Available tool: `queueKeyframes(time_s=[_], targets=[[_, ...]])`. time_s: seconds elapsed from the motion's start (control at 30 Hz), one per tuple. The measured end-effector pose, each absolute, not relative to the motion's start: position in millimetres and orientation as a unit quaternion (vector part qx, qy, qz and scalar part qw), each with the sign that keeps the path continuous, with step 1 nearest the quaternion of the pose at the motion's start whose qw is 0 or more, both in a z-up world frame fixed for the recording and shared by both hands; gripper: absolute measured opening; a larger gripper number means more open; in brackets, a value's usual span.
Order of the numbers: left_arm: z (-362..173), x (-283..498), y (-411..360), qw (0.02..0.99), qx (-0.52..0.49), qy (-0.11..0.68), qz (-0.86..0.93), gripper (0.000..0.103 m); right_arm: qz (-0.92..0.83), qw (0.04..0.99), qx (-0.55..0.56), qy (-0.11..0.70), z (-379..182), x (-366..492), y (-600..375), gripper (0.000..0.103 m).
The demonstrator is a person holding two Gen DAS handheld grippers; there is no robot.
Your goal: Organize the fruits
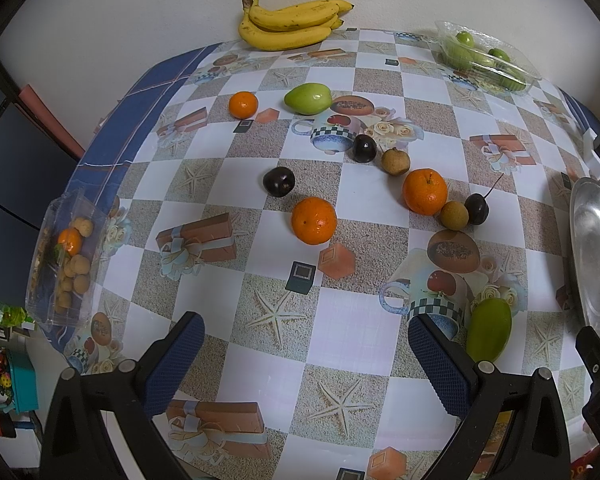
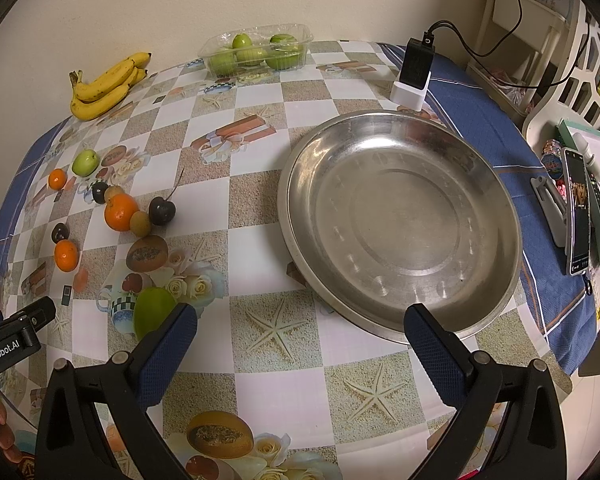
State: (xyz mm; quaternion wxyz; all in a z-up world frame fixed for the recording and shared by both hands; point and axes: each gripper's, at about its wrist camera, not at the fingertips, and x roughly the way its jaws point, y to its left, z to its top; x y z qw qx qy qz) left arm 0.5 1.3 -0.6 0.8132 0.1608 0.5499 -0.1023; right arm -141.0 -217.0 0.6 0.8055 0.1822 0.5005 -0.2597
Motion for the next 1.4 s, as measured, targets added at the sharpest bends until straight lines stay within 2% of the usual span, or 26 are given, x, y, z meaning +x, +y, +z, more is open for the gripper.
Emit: queueKeyframes(time_s=[1.0, 1.4], targets=[[0, 0, 4, 0.816, 0.153, 0.548, -0.102, 0.103, -0.252, 0.810, 0.178, 0.499, 2, -139, -213, 0.103], [23, 15, 21, 0.833, 0.131, 0.527, -0.107, 0.103, -0.202, 0.832, 0.160, 0.491, 14, -116, -187, 0.103]])
